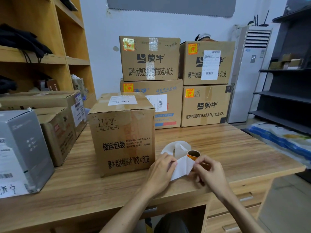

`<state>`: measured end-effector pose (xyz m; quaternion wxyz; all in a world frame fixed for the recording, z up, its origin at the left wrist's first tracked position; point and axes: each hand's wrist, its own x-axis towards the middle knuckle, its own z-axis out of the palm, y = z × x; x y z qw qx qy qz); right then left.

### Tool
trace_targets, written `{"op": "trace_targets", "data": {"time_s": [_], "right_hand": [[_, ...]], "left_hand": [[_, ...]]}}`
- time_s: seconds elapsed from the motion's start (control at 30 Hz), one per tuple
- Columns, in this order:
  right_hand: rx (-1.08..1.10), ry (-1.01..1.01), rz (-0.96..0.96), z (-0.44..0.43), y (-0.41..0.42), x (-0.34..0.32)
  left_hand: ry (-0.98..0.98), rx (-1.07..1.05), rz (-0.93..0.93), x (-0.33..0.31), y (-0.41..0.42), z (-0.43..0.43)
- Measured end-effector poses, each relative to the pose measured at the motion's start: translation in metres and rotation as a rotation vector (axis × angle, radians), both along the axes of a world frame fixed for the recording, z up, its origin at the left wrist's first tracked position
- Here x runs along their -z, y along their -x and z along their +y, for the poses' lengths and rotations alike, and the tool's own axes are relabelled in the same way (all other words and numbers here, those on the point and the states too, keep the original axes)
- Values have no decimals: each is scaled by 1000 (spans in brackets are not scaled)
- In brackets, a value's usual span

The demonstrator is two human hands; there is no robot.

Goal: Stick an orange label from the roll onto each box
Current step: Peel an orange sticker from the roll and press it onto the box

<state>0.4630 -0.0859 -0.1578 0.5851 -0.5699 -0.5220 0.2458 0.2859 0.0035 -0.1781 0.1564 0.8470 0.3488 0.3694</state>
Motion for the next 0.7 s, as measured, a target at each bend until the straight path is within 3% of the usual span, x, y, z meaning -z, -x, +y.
{"op": "trace_targets", "data": {"time_s": [0.53, 0.7], "right_hand": [[57, -54, 116, -27, -20, -26], [156, -181, -29, -31, -17, -37]], "left_hand": [[0, -24, 18, -7, 0, -7], [-16, -30, -104, -15, 1, -14]]}}
